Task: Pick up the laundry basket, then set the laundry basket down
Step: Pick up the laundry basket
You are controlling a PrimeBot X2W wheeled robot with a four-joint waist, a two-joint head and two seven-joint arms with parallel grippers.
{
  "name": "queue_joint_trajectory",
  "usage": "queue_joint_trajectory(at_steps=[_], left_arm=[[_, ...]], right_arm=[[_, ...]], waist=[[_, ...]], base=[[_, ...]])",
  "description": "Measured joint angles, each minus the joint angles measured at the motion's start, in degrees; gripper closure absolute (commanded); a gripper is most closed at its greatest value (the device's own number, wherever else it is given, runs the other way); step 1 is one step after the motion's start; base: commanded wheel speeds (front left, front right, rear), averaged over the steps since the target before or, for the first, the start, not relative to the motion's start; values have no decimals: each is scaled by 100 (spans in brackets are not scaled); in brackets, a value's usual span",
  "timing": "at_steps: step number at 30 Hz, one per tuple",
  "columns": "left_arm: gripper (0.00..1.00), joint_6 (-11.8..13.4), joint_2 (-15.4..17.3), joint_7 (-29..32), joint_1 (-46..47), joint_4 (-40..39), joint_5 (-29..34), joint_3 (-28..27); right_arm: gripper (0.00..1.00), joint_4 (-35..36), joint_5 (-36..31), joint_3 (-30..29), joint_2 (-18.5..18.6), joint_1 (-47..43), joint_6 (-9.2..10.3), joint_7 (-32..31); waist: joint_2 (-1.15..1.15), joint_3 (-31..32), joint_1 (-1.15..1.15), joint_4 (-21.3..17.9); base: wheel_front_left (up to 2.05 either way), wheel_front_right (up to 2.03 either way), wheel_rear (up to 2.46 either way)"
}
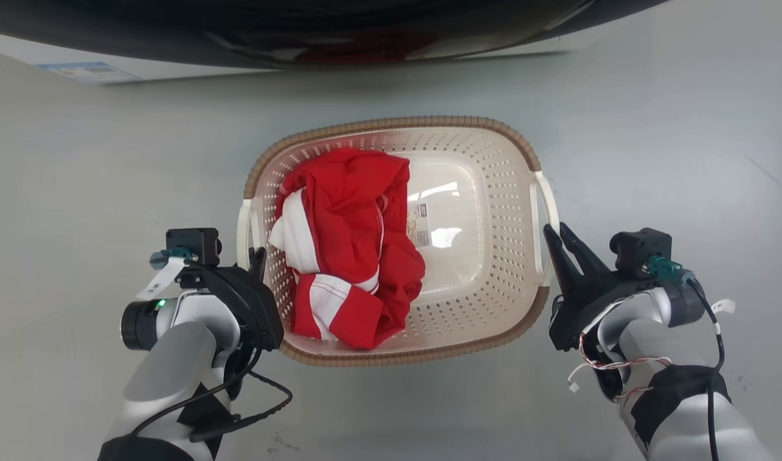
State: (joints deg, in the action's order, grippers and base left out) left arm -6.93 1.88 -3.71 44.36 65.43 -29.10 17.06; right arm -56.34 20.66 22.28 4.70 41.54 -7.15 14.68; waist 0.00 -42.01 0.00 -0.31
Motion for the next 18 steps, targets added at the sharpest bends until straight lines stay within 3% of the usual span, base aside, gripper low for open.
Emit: queue_joint_trajectory(at_steps=[18], left_arm=[[100,-63,-129,301,-437,619,-293,45]], right_arm=[[100,-895,212,242,-163,-356,-63,-191]], waist=[[0,1340,-1,74]], base=[[0,0,0]])
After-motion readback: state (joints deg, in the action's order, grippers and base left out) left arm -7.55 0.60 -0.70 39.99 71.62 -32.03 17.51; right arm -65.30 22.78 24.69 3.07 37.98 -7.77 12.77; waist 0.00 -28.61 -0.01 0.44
